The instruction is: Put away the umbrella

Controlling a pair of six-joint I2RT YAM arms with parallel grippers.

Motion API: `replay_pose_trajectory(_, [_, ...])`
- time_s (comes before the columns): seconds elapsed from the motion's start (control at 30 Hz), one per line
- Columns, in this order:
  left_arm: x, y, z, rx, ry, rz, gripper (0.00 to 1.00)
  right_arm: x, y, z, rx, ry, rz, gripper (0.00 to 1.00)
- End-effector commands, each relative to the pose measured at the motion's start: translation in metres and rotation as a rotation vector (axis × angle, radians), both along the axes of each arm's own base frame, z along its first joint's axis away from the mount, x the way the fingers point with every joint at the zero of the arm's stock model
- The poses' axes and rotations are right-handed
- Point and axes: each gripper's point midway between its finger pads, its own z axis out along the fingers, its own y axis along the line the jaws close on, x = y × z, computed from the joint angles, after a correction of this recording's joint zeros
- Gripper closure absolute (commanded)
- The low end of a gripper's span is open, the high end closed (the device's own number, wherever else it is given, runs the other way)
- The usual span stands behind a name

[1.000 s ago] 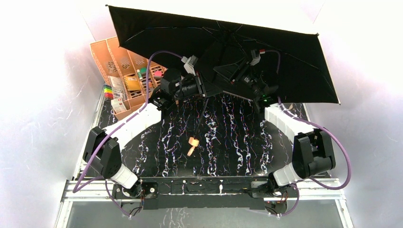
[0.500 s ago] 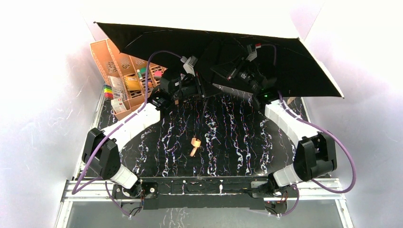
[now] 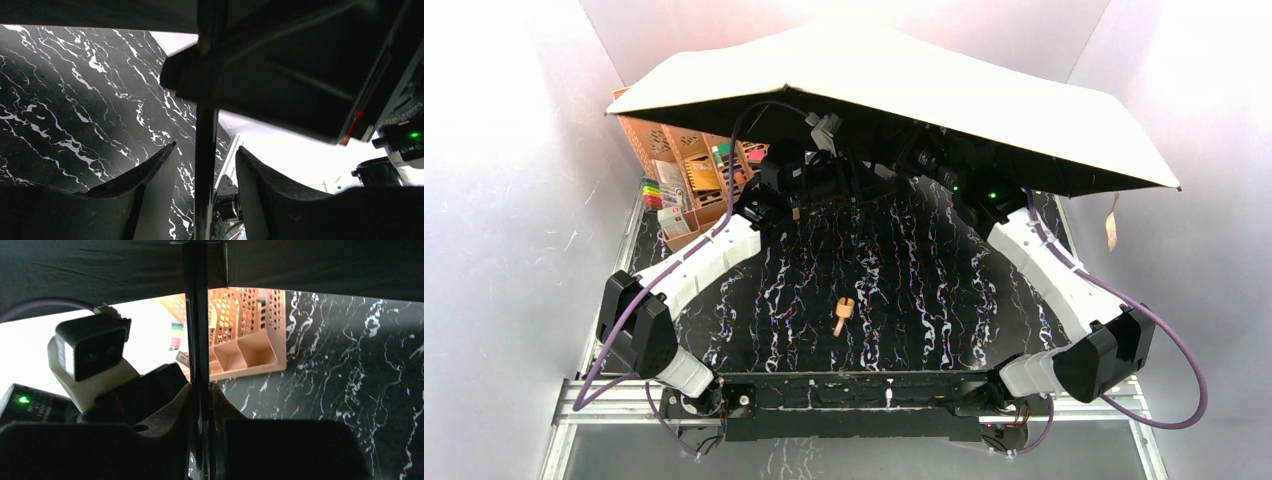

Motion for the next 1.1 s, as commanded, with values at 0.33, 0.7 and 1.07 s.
replay_pose_trajectory(0.33, [-0.006, 0.008, 0.002, 0.011, -0.04, 0.03, 0.89, -0.008, 0.005, -0.001, -0.022, 0.0, 0.003, 1.0])
replay_pose_trajectory(0.7, [-0.004, 0.01, 0.015, -0.024, -0.004, 0.061, 1.0, -0.018, -0.004, -0.006, 0.046, -0.076, -0.014, 0.57])
replay_pose_trajectory(1.07, [-0.006, 0.011, 0.014, -0.022, 0.006, 0.061, 1.0, -0.021, -0.012, 0.012, 0.181, -0.224, 0.006, 0.26])
